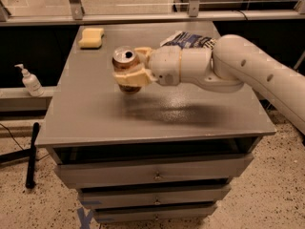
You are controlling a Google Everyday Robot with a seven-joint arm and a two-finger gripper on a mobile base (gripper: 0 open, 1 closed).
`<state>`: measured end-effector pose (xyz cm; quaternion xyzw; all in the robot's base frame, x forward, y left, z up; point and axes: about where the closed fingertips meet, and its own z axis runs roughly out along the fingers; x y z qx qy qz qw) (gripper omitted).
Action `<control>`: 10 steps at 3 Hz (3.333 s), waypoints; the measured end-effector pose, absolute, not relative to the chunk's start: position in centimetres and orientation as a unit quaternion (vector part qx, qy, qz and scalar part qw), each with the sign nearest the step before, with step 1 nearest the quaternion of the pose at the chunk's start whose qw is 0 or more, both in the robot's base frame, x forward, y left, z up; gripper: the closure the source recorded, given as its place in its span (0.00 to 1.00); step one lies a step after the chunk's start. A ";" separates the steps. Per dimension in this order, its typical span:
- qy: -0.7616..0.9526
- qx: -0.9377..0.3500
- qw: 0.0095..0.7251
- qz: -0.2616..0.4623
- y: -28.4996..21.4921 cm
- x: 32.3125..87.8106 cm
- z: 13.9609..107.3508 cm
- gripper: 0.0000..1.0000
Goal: Move orange can near sponge
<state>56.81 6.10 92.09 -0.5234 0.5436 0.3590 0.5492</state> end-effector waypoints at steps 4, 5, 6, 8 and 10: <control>0.531 -0.532 0.567 0.336 14.3 77.4 97.1 1.00; 0.532 -0.509 0.598 0.316 14.1 80.3 99.3 1.00; 0.559 -0.491 0.603 0.289 13.3 82.3 99.3 1.00; 0.604 -0.481 0.572 0.276 13.1 83.3 95.7 1.00; 0.614 -0.469 0.558 0.303 14.8 84.3 92.5 1.00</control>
Offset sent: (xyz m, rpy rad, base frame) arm 0.2477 0.0647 0.1317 0.0868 -0.2316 0.0013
